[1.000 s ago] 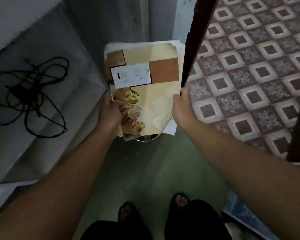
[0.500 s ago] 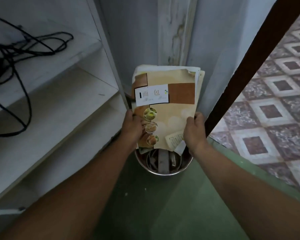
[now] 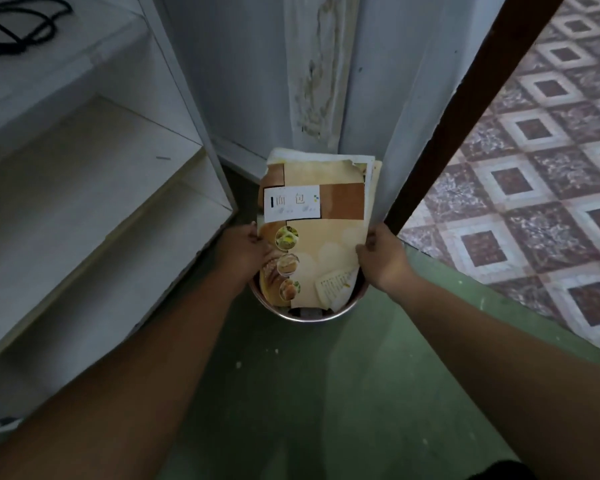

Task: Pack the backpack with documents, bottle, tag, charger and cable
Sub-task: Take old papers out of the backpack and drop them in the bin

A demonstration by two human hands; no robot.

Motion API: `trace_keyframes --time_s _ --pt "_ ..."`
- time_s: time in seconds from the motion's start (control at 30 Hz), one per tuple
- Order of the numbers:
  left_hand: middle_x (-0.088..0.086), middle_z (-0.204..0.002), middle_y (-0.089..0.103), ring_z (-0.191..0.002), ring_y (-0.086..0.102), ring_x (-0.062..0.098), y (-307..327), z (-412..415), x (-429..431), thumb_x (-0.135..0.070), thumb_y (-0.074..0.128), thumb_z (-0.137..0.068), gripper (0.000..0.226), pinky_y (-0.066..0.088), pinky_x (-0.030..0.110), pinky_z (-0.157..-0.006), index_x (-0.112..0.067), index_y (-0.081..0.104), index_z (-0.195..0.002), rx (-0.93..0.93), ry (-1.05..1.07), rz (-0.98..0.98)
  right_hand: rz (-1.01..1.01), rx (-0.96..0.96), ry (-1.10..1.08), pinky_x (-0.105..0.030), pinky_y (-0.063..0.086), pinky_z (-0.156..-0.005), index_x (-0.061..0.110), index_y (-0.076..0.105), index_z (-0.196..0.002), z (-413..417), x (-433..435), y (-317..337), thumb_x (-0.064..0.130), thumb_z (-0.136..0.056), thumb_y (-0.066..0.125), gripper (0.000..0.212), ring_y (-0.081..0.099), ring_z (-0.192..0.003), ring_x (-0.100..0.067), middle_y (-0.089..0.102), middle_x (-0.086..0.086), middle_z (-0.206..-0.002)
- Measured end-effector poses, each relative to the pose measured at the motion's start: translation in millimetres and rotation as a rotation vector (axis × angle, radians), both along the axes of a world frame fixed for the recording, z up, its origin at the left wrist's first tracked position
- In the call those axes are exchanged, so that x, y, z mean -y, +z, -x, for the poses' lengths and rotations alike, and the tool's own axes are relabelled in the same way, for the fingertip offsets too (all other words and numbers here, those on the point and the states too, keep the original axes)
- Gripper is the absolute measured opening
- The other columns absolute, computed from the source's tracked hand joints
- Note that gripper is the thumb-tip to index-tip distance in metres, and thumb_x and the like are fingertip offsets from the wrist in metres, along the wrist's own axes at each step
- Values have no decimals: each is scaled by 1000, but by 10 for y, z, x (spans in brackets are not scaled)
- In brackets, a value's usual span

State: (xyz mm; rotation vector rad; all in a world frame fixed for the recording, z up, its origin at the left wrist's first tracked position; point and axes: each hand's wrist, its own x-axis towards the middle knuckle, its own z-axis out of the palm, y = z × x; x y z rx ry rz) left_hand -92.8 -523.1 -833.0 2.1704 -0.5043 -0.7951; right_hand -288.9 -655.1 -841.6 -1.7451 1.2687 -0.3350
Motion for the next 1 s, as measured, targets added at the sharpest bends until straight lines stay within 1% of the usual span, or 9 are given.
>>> trace_keyframes --time_s 0.1,0.2,0.37,0.53,0.67,0.77,0.83,0.9,1.0 --pt "-14 -70 68 -60 67 3 2 -20 -23 -12 70 -91 18 47 20 -53 -26 71 -80 14 -28 -30 27 -28 11 -19 42 -75 7 58 -120 11 19 -1 3 -96 53 25 57 -87 -17 60 1 -95" --pt "-4 -84 73 -78 70 17 -1 -61 -53 -9 72 -89 25 58 33 -71 -28 67 -74 6 -81 -72 73 -62 51 -2 35 -54 15 59 -109 -37 40 -2 2 -95 53 20 50 -72 0 53 15 -79" --pt "-4 -80 71 -82 71 20 55 -57 -86 -7 70 -91 29 61 46 -87 -28 68 -72 -32 -89 -86 136 -157 117 -22 39 -76 14 65 -106 -96 41 5 -3 -91 50 27 51 -80 -16 47 16 -72" --pt "-5 -86 74 -81 72 15 111 -5 -132 -15 65 -95 14 61 37 -77 -22 77 -97 -56 -100 -74 217 -176 178 -17 40 -63 11 68 -110 -86 0 53 11 -92 58 21 55 -82 -18 58 9 -78" --pt "-6 -89 77 -74 69 7 178 128 -194 -18 57 -98 22 45 21 -56 -24 78 -101 13 -84 -63 277 -230 206 -29 44 -77 3 64 -104 -61 -70 75 15 -90 62 18 61 -97 -34 66 -19 -100" --pt "1 -111 76 -89 70 13 254 213 -211 -15 54 -100 28 52 24 -63 -20 76 -116 51 -90 -38 281 -237 208 -39 52 -86 0 63 -107 -50 -98 117 15 -88 64 24 61 -103 -37 64 -23 -105" --pt "5 -129 70 -107 69 21 333 278 -192 -16 58 -101 32 60 36 -81 -19 67 -131 56 -82 -41 260 -244 195 -40 52 -91 1 61 -114 -53 -90 175 17 -88 65 30 57 -109 -36 61 -21 -111" --pt "7 -142 62 -119 65 25 431 340 -170 -20 58 -103 41 57 39 -93 -19 56 -143 61 -104 -64 253 -230 194 -35 49 -90 4 60 -119 -51 -98 265 19 -89 66 34 56 -111 -32 60 -18 -116" --pt "5 -144 59 -121 62 25 691 433 -206 -22 56 -102 44 54 36 -91 -23 53 -145 67 -149 -67 288 -160 245 -26 47 -80 6 62 -119 -3 -203 524 17 -90 67 32 64 -105 -30 66 -14 -114"
